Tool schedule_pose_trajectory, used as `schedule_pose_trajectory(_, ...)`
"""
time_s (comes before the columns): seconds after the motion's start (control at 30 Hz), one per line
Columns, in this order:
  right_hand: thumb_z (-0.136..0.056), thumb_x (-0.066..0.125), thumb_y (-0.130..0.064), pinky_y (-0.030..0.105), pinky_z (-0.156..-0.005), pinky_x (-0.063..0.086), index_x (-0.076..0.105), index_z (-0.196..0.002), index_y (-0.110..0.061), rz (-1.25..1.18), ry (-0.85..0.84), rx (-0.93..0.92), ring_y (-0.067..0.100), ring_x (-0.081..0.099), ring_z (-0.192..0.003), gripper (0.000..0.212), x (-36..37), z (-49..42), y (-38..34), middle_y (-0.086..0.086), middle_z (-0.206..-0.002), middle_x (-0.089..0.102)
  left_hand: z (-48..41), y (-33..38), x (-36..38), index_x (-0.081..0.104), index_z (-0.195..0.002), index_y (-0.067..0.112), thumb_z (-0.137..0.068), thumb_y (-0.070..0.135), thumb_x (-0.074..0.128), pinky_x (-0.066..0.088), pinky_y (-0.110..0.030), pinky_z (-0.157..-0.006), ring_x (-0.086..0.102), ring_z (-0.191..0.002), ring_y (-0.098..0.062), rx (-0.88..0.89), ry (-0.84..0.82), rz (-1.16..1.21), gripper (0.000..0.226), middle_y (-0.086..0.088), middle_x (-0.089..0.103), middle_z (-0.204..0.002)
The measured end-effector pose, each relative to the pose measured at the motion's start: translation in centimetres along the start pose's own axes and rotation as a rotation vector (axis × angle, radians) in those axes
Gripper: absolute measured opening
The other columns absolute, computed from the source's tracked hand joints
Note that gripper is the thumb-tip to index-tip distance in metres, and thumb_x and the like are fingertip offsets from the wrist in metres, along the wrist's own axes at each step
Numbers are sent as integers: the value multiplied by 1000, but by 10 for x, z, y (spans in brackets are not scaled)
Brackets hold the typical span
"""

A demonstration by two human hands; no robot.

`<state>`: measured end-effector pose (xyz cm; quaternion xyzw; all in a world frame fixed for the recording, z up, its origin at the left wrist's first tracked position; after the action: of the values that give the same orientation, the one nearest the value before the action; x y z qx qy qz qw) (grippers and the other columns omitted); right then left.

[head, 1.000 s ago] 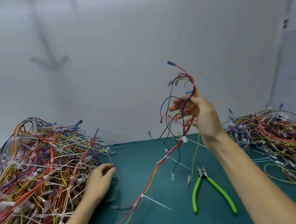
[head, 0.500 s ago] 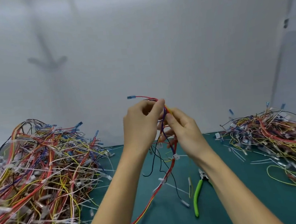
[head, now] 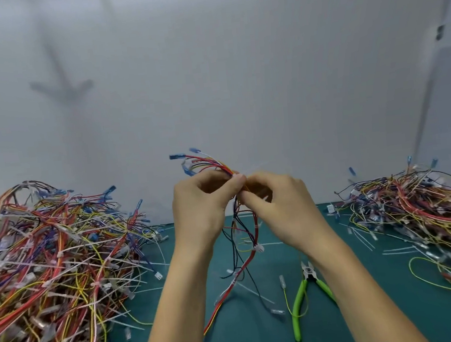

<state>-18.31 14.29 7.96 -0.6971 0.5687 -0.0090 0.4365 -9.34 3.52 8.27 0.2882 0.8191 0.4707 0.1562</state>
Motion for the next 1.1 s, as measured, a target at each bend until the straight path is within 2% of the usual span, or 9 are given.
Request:
schedule_pose_trajectory(0.13,-92,68,-20,30,-62,60,77,-89,-24,-209,30,73,10,71,-66,10,-4,-3,2,-8,-73,74,-1,8,0,78,-79,24,-81,21,78,59,-37,-80,73,-80,-13,94,9,-122,4,7,76,-78)
schedule_pose_trajectory(0.3,-92,68,-14,20,-53,53,75,-81,-31,-420,86,153,15,73,-65,21,-9,-3,8,-1,-74,76,-3,20,-6,75,-86,30,-84,17,75,57,-28,-74,70,-75,-7,184,26,-149,13,10,76,-80)
schedule_pose_trajectory(0.4,-93,67,-12,20,-52,51,75,-81,-28,-504,154,220,16,72,-65,21,-14,-3,14,2,-75,75,-5,18,-20,74,-90,22,-81,17,79,58,-25,-64,68,-70,-9,125,134,-48,12,4,73,-79)
schedule_pose_trajectory(0.47,-94,66,-11,21,-51,51,76,-82,-25,-555,189,248,16,70,-64,21,-17,-3,17,2,-74,75,-8,13,-27,70,-91,21,-78,21,82,58,-27,-68,67,-72,-10,71,148,-109,17,3,69,-81)
schedule_pose_trajectory(0.6,-96,62,-11,19,-51,51,75,-84,-21,-628,200,269,11,68,-61,21,-21,-4,16,-5,-70,72,-9,-4,-23,68,-102,23,-78,36,80,54,-23,-77,67,-87,-3,-97,-76,-284,30,9,70,-96)
schedule_pose_trajectory(0.7,-98,59,-13,18,-50,49,74,-86,-20,-653,187,266,8,66,-60,20,-21,-3,14,-7,-70,71,-6,-10,-12,69,-99,27,-82,36,76,50,-11,-73,68,-85,3,-140,-264,-347,21,11,73,-93)
schedule_pose_trajectory(0.83,-100,57,-16,18,-46,47,72,-91,-16,-673,184,260,7,65,-60,17,-19,-4,13,-4,-74,70,-1,-10,-7,73,-90,22,-86,22,74,54,-22,-80,71,-81,-5,-135,-404,-408,4,7,76,-83)
schedule_pose_trajectory(0.93,-100,57,-17,17,-46,46,71,-92,-16,-688,188,262,7,65,-62,17,-20,-5,15,-2,-77,70,2,-10,-7,78,-90,20,-87,24,72,54,-18,-83,71,-89,-6,-142,-466,-391,8,9,77,-85)
schedule_pose_trajectory(1.1,-101,56,-18,18,-47,45,71,-92,-17,-729,178,280,7,64,-62,17,-18,-4,16,-1,-77,69,4,-6,-6,77,-88,17,-88,19,72,52,-9,-75,72,-89,-12,-152,-402,-264,5,3,78,-85)
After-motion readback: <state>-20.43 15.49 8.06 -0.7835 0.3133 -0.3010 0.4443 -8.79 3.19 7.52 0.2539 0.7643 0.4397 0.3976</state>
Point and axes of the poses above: each hand's wrist, its own z-axis away from the middle knuckle, its own x-axis out of the palm, y = z × x, the point moved 6 cm from there along -z, towards the middle knuckle
